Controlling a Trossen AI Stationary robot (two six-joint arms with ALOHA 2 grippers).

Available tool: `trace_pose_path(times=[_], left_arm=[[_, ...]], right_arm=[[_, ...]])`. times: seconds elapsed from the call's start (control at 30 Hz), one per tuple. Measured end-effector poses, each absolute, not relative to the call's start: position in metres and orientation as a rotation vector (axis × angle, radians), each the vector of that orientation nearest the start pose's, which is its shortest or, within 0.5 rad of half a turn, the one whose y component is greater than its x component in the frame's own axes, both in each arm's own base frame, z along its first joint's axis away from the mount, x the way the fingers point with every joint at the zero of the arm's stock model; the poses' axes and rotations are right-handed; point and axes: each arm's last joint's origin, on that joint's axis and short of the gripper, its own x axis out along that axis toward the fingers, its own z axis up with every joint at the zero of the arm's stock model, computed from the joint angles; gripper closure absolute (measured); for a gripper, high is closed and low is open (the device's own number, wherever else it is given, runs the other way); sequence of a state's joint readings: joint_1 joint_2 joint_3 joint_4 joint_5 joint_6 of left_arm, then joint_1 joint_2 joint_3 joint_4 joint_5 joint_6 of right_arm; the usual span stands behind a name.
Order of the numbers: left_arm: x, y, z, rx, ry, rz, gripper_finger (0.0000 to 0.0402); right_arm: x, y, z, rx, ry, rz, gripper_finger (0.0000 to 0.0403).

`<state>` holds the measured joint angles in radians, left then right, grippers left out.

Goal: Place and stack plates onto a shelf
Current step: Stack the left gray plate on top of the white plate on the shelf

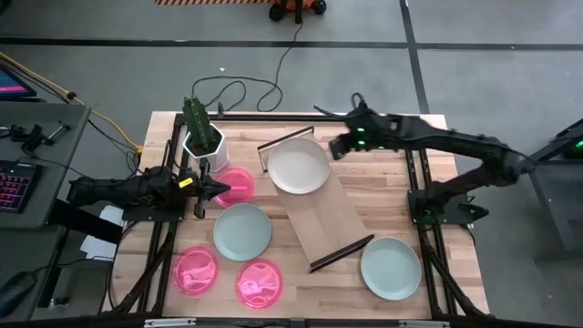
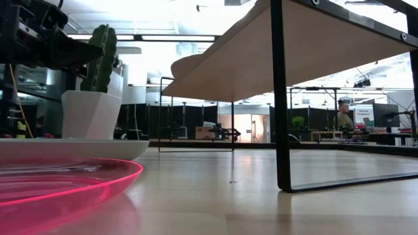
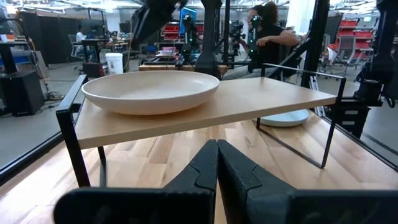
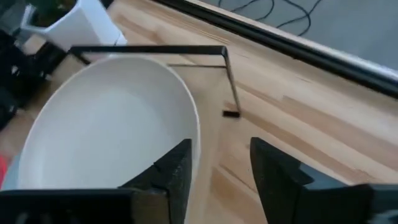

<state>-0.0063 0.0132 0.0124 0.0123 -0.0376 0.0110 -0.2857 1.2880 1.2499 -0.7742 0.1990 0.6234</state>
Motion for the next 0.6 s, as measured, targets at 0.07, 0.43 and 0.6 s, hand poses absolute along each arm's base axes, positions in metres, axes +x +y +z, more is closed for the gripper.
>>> trace_pose_path(times=[0.07, 0.43, 0.6], left_arm=[[0.098, 0.0, 0.168, 0.011, -0.012, 0.031, 0.0401], [0.098, 0.0, 0.168, 0.011, -0.011, 0.032, 0.0401], [0.098, 0.001, 0.168, 0.011, -0.012, 0.039, 0.0401]], right_arm=[[0.227, -0.07, 0.348, 0.584, 0.655, -0.705, 0.0256], [0.152, -0.026, 0.307, 0.752, 0.502, -0.65, 0.0256], [0.152, -0.013, 0.286, 0.806, 0.263, -0.467, 0.0256]])
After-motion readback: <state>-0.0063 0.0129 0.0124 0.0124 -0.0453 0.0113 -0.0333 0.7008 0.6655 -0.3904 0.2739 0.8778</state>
